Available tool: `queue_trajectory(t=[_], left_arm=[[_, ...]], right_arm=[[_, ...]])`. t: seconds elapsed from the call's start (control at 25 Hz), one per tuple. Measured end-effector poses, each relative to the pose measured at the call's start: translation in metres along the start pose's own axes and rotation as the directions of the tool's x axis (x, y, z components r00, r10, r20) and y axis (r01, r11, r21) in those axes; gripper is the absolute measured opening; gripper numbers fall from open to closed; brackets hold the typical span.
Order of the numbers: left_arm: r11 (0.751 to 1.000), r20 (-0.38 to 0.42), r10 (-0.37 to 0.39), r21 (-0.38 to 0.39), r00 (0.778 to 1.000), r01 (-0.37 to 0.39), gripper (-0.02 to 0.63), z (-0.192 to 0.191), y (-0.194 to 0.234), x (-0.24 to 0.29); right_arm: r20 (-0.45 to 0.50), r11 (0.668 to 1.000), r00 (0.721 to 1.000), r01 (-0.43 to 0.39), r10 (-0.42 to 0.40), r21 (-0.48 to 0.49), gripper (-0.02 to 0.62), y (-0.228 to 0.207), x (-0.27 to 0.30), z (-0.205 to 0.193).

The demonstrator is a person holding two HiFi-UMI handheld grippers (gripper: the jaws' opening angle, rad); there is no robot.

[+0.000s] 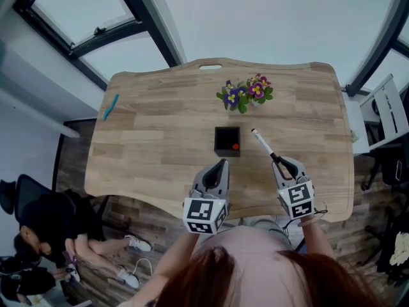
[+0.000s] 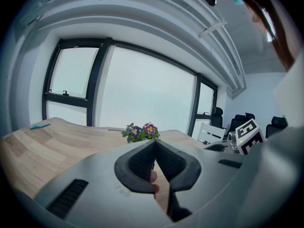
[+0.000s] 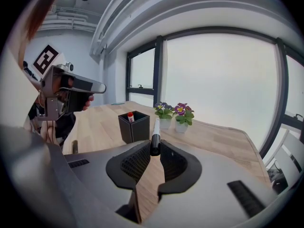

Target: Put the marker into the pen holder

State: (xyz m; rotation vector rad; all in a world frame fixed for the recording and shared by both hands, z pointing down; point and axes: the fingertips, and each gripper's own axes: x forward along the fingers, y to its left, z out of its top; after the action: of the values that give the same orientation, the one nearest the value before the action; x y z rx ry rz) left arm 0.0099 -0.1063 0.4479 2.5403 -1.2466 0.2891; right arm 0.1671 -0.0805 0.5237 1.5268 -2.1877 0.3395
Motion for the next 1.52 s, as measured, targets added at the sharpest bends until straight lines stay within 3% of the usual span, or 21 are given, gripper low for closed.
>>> queue_trajectory(t=[0.8, 1.52], left_arm=[[1.0, 0.017, 0.009, -0.011, 1.0, -0.009, 0.002, 0.0, 0.02, 0.001], [0.994, 0.032, 0.1, -0.046, 0.994, -0.098, 0.002, -0.001, 0.045, -0.012]], right_arm=[[0.06, 0.994, 0.992, -0.11, 0.112, -0.028, 0.058, 0.027, 0.006, 0.033], [0.046, 0.974, 0.973, -0.226, 0.227, -0.011, 0.058, 0.039, 0.032, 0.048]])
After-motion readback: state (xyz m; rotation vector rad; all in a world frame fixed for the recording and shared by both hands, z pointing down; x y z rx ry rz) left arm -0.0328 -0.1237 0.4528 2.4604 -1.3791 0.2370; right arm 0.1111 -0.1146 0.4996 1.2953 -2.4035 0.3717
